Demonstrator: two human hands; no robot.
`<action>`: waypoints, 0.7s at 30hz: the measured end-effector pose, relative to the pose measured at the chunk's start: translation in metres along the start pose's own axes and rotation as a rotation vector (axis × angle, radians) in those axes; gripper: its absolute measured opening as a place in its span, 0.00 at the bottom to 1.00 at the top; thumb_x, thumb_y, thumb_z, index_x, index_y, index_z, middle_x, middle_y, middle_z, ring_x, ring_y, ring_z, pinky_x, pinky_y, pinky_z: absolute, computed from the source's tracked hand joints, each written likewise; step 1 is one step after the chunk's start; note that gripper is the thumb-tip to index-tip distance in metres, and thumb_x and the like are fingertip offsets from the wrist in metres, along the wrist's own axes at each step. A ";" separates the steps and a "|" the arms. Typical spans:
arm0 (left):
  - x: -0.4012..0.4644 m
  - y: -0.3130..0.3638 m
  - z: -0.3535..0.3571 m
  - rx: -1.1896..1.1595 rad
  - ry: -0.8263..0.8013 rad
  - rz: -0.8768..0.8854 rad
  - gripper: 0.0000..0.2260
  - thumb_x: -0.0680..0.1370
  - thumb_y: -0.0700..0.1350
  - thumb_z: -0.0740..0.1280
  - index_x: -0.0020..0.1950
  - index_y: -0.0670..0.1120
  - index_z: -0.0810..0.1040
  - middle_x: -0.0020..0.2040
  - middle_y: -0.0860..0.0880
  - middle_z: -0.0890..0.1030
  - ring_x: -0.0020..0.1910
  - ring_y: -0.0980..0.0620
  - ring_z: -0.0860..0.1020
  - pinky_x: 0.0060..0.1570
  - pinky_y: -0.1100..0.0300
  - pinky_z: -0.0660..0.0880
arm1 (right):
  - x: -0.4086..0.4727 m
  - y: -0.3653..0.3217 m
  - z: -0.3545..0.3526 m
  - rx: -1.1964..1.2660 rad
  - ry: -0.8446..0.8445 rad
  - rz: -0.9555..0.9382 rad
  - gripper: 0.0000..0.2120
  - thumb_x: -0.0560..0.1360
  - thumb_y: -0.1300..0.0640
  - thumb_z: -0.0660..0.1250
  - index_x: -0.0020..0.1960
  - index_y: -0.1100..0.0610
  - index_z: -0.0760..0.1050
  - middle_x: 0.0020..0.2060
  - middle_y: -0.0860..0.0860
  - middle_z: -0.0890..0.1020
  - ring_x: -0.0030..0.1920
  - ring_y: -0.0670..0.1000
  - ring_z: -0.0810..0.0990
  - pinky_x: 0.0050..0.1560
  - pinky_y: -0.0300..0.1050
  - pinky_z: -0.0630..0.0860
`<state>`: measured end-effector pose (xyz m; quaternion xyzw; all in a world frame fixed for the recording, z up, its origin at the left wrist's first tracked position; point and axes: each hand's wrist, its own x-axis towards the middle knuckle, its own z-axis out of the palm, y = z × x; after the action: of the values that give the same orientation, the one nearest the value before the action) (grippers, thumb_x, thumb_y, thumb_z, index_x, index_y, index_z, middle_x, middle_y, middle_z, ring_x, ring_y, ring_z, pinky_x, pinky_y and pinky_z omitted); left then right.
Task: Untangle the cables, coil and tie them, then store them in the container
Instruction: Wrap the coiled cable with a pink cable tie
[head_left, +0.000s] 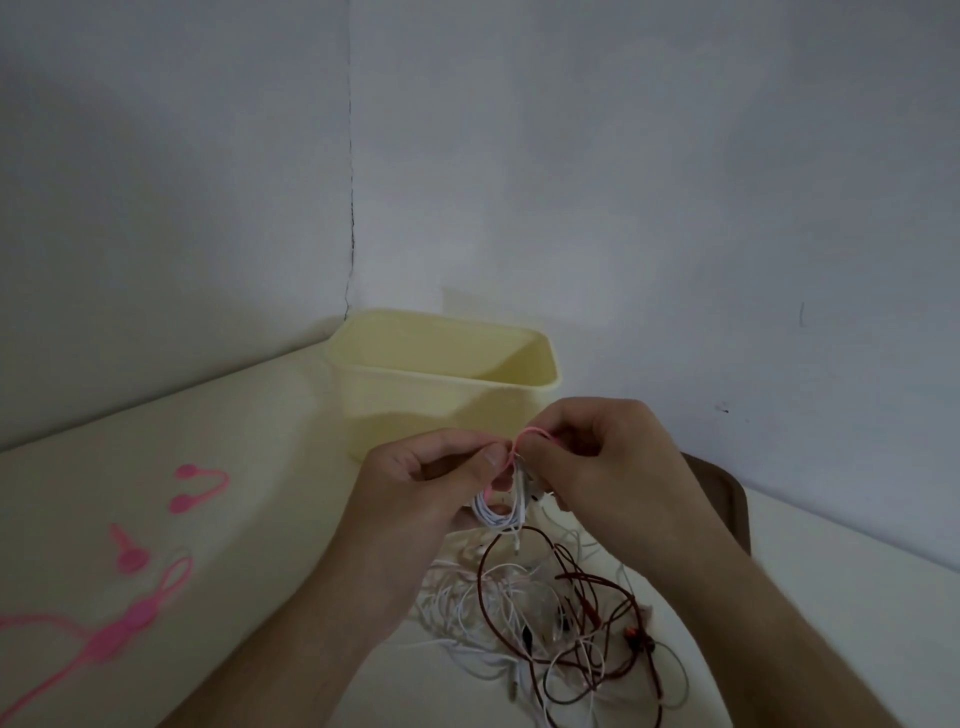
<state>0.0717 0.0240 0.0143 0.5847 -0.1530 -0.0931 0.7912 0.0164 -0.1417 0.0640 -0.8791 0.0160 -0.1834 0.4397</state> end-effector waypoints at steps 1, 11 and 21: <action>0.000 0.000 0.000 -0.003 -0.005 -0.002 0.05 0.77 0.39 0.74 0.50 0.44 0.89 0.47 0.40 0.88 0.47 0.41 0.87 0.49 0.49 0.85 | 0.000 0.001 0.000 -0.007 0.000 0.002 0.08 0.78 0.54 0.74 0.40 0.50 0.85 0.33 0.53 0.85 0.31 0.46 0.78 0.35 0.44 0.75; -0.001 -0.001 0.000 -0.036 -0.105 -0.015 0.09 0.74 0.41 0.75 0.53 0.43 0.89 0.49 0.39 0.88 0.47 0.43 0.87 0.48 0.51 0.84 | 0.004 0.014 -0.003 0.240 0.009 0.104 0.10 0.81 0.61 0.72 0.44 0.54 0.88 0.30 0.45 0.83 0.28 0.41 0.76 0.32 0.33 0.70; -0.003 0.001 0.003 -0.014 -0.043 0.062 0.08 0.70 0.40 0.77 0.48 0.43 0.89 0.46 0.41 0.89 0.43 0.45 0.88 0.43 0.55 0.85 | 0.001 0.011 0.005 0.212 0.013 0.108 0.06 0.79 0.61 0.74 0.44 0.54 0.86 0.37 0.53 0.89 0.39 0.57 0.88 0.45 0.58 0.85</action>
<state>0.0680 0.0227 0.0160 0.5722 -0.1871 -0.0822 0.7943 0.0206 -0.1446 0.0533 -0.8242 0.0465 -0.1656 0.5395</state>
